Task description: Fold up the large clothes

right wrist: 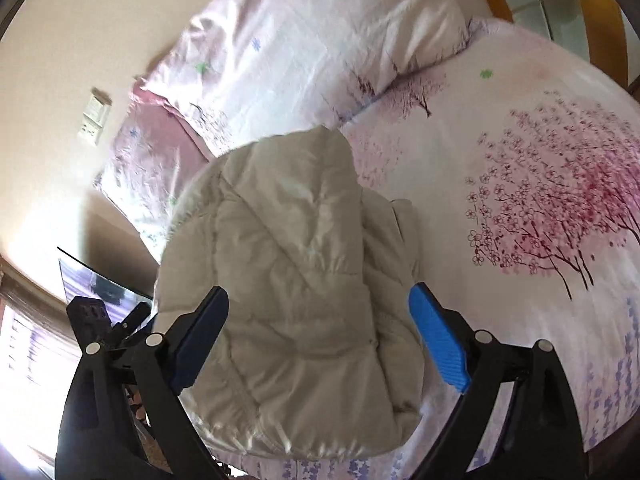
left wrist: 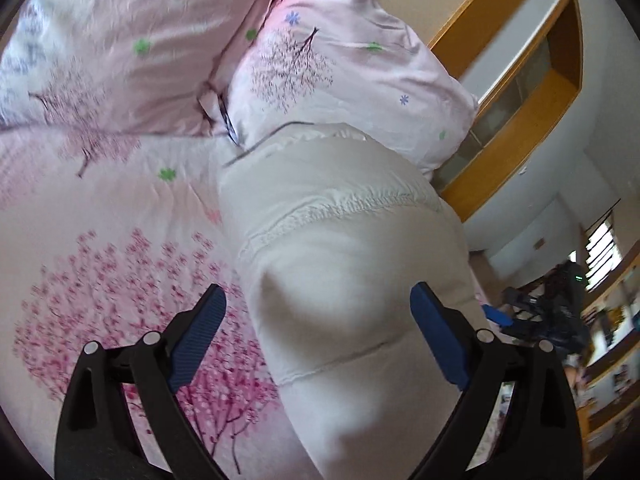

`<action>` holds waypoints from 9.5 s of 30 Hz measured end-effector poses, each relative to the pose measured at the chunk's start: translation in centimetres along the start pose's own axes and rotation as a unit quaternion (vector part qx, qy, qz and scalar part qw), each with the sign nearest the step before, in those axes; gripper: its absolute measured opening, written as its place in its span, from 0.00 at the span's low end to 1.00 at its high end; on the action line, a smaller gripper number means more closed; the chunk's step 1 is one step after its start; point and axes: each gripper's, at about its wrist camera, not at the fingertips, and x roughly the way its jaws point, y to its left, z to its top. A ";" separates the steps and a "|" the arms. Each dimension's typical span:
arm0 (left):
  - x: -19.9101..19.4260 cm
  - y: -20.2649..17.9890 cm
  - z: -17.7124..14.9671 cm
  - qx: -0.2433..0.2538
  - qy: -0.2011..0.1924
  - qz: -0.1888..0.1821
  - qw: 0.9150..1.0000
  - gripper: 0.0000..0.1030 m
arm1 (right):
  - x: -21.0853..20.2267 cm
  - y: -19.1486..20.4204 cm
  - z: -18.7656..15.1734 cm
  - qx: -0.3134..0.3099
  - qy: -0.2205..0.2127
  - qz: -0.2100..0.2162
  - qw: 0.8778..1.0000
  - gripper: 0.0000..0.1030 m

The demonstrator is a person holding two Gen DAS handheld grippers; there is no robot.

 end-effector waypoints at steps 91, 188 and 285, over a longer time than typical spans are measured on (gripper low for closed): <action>-1.6 13.8 4.7 -0.095 0.003 -0.022 0.995 0.89 | 23.9 7.4 1.9 0.019 0.249 0.217 0.944 0.89; -4.3 -2.5 -2.6 0.173 -0.106 0.260 0.944 0.98 | 9.7 12.1 -7.9 -0.185 -0.050 -0.044 0.980 0.57; -7.6 2.2 -12.7 0.054 0.045 0.328 0.942 0.98 | 10.0 14.5 -18.7 -0.249 0.028 -0.219 0.943 0.99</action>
